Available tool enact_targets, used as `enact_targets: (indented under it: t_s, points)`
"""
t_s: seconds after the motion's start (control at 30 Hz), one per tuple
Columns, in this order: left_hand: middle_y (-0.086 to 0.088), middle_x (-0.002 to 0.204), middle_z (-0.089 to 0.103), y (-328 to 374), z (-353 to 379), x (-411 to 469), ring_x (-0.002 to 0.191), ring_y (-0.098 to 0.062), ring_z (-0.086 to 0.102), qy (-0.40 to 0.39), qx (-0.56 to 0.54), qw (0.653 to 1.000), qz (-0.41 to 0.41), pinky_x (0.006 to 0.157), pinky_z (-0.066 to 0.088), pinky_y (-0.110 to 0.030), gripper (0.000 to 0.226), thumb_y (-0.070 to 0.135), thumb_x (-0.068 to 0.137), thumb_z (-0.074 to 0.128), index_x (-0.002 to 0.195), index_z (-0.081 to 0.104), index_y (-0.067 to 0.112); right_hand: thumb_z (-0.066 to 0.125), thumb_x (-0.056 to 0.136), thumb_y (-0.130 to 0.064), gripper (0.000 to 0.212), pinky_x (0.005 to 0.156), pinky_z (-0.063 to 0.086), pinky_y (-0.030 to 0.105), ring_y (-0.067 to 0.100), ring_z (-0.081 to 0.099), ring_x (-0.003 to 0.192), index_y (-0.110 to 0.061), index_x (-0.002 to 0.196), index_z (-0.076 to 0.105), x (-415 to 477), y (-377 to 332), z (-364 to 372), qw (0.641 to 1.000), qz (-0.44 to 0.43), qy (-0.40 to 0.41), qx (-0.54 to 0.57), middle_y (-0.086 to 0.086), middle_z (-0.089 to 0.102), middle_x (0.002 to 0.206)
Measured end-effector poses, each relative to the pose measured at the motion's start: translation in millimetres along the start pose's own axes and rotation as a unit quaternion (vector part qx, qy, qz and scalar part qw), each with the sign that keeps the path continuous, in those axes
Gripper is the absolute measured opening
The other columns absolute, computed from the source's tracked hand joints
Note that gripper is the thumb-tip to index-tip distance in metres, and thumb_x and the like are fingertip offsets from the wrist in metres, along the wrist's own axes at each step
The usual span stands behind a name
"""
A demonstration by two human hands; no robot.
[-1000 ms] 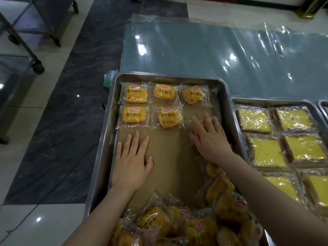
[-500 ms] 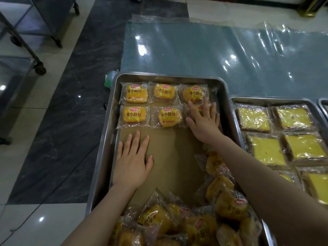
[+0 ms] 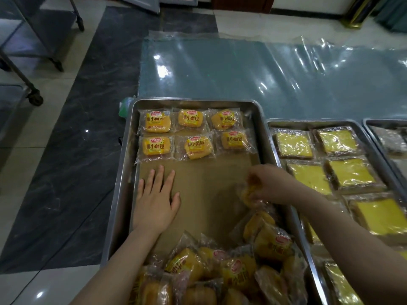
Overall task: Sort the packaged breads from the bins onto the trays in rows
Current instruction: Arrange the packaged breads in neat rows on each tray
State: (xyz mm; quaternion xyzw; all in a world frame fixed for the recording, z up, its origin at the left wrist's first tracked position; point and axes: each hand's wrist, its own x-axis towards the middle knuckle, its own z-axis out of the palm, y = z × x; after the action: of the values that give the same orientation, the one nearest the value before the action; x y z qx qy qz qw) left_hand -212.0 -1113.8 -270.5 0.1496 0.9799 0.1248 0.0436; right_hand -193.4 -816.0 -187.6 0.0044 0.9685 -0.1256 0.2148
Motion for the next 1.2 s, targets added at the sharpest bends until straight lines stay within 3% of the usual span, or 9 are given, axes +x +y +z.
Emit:
enact_targets:
  t_s: [0.17,0.3,0.37,0.43,0.53,0.77,0.83,0.97,1.2]
  points:
    - [-0.002,0.157,-0.002,0.3,-4.1,2.5,0.141,-0.016,-0.01,-0.015,-0.022,1.0,-0.006,0.115,-0.007,-0.039,0.059,0.047,0.095,0.029,0.148,0.01,0.028,0.084,0.061,-0.047,0.061,0.052,0.041,0.018,0.006,0.055,0.071,-0.029,0.102,0.043,11.6,-26.0,-4.4,0.945,0.079,0.184,0.259,-0.01,0.055,0.084]
    - [0.015,0.148,0.022,15.7,-23.6,-4.5,0.141,-0.01,0.012,-0.025,-0.179,0.983,-0.015,0.115,0.011,-0.035,0.054,0.059,0.086,0.036,0.136,0.038,0.038,0.081,0.049,-0.06,0.083,0.068,0.058,0.031,0.014,0.065,0.087,-0.027,0.118,0.049,10.9,-65.0,5.4,0.855,0.085,0.165,0.484,-0.001,0.063,0.1]
    - [0.026,0.125,0.047,34.4,-38.2,-9.5,0.117,0.007,0.043,-0.072,-0.343,0.936,-0.043,0.094,0.039,-0.017,0.063,0.071,0.075,0.037,0.127,0.048,0.038,0.081,0.044,-0.061,0.082,0.073,0.059,0.038,0.018,0.068,0.09,-0.021,0.111,0.057,10.8,-83.9,16.3,0.807,0.081,0.146,0.567,0.004,0.067,0.104]
    - [0.027,0.093,0.063,50.1,-45.5,-10.6,0.085,0.012,0.056,-0.07,-0.459,0.882,-0.082,0.065,0.041,-0.007,0.051,0.067,0.073,0.05,0.11,0.06,0.034,0.083,0.045,-0.052,0.077,0.073,0.059,0.039,0.021,0.07,0.089,-0.014,0.108,0.06,12.1,-98.5,27.0,0.753,0.093,0.119,0.641,0.009,0.069,0.104]
    - [0.015,0.084,0.07,51.4,-51.4,-6.2,0.082,0.002,0.063,0.0,-0.545,0.819,-0.178,0.066,0.044,-0.013,0.016,0.037,0.088,0.057,0.1,0.066,0.03,0.078,0.061,-0.047,0.059,0.071,0.057,0.036,0.024,0.071,0.085,-0.007,0.102,0.063,11.8,-105.7,33.1,0.663,0.122,0.062,0.736,0.01,0.073,0.094]
    - [-0.006,0.103,0.071,29.4,-64.5,-5.2,0.098,-0.021,0.066,-0.031,-0.721,0.649,-0.24,0.084,0.049,-0.037,0.032,0.032,0.093,0.044,0.108,0.065,0.014,0.062,0.09,-0.017,0.007,0.066,0.053,0.029,0.018,0.069,0.073,-0.011,0.09,0.058,5.6,-97.3,37.4,0.709,0.094,0.03,0.698,0.005,0.07,0.081]
    - [-0.003,0.099,0.071,19.9,-67.8,-3.7,0.095,-0.02,0.066,0.018,-0.681,0.686,-0.255,0.08,0.05,-0.035,0.029,0.032,0.097,0.042,0.102,0.068,0.019,0.061,0.088,-0.006,0.012,0.068,0.054,0.031,0.02,0.069,0.075,-0.012,0.097,0.056,5.4,-97.5,37.0,0.737,0.096,0.04,0.668,0.006,0.07,0.086]
    - [0.011,0.083,0.07,0.0,-73.0,-2.4,0.077,0.0,0.064,0.078,-0.491,0.849,-0.18,0.062,0.049,-0.017,0.019,0.03,0.095,0.049,0.093,0.068,0.034,0.065,0.088,-0.018,0.022,0.078,0.057,0.035,0.018,0.069,0.088,-0.022,0.11,0.064,12.0,-103.8,36.6,0.753,0.06,-0.007,0.655,0.002,0.071,0.101]
    - [0.009,0.087,0.068,-21.0,-71.1,-3.5,0.08,-0.004,0.063,0.117,-0.422,0.88,-0.186,0.071,0.05,-0.025,0.017,0.028,0.094,0.049,0.099,0.065,0.026,0.072,0.081,-0.008,0.026,0.077,0.058,0.038,0.02,0.066,0.077,-0.014,0.103,0.059,43.3,-132.4,49.8,0.773,0.087,-0.034,0.627,0.009,0.067,0.096]
